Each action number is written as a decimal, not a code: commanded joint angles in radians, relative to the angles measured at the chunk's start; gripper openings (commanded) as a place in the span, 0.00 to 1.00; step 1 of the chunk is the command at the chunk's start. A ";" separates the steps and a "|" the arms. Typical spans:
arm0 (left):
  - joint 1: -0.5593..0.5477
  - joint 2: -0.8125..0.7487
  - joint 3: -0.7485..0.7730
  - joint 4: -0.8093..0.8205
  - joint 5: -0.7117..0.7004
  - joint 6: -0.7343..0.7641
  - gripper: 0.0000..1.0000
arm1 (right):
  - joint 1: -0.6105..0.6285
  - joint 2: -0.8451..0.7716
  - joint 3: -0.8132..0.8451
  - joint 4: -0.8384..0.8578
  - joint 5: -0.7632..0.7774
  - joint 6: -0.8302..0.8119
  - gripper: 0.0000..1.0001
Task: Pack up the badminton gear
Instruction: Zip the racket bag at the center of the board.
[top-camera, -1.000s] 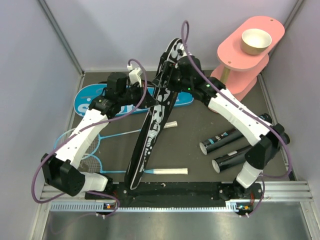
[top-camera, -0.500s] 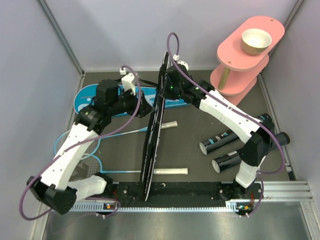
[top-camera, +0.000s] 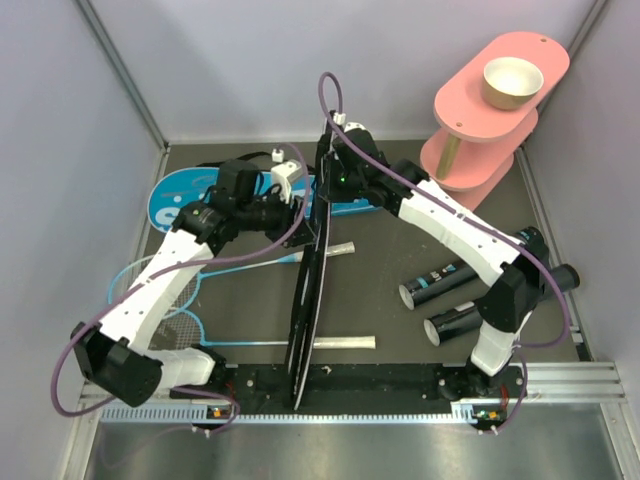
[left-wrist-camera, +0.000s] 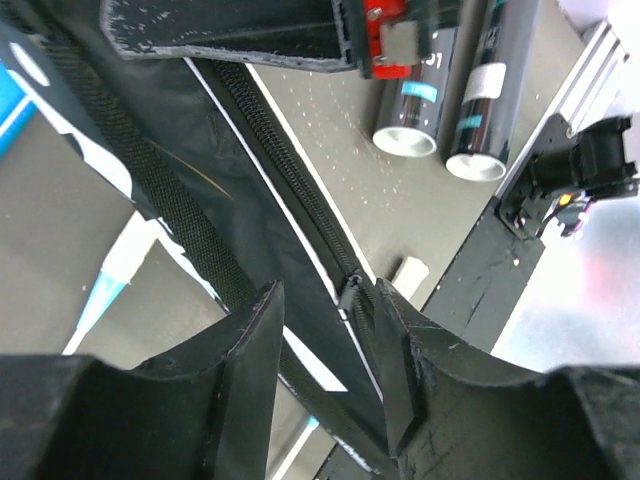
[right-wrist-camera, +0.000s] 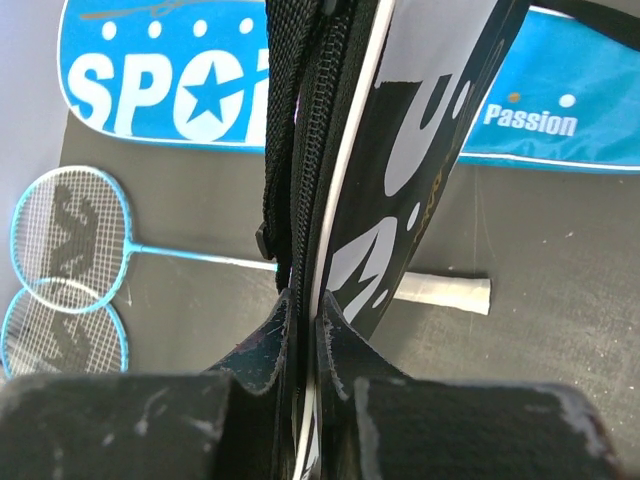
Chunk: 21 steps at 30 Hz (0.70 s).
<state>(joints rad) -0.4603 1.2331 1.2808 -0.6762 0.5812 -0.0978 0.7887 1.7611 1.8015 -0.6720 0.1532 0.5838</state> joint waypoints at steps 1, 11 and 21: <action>-0.044 0.031 0.052 -0.037 0.024 0.089 0.47 | -0.022 -0.019 0.082 0.081 -0.121 -0.050 0.00; -0.135 0.020 0.012 0.012 -0.050 0.101 0.46 | -0.045 -0.012 0.087 0.081 -0.187 -0.044 0.00; -0.169 0.062 0.017 0.000 -0.086 0.110 0.43 | -0.045 -0.006 0.093 0.086 -0.208 -0.036 0.00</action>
<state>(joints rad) -0.6243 1.2861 1.2812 -0.7097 0.5114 -0.0055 0.7490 1.7618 1.8164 -0.6739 -0.0261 0.5495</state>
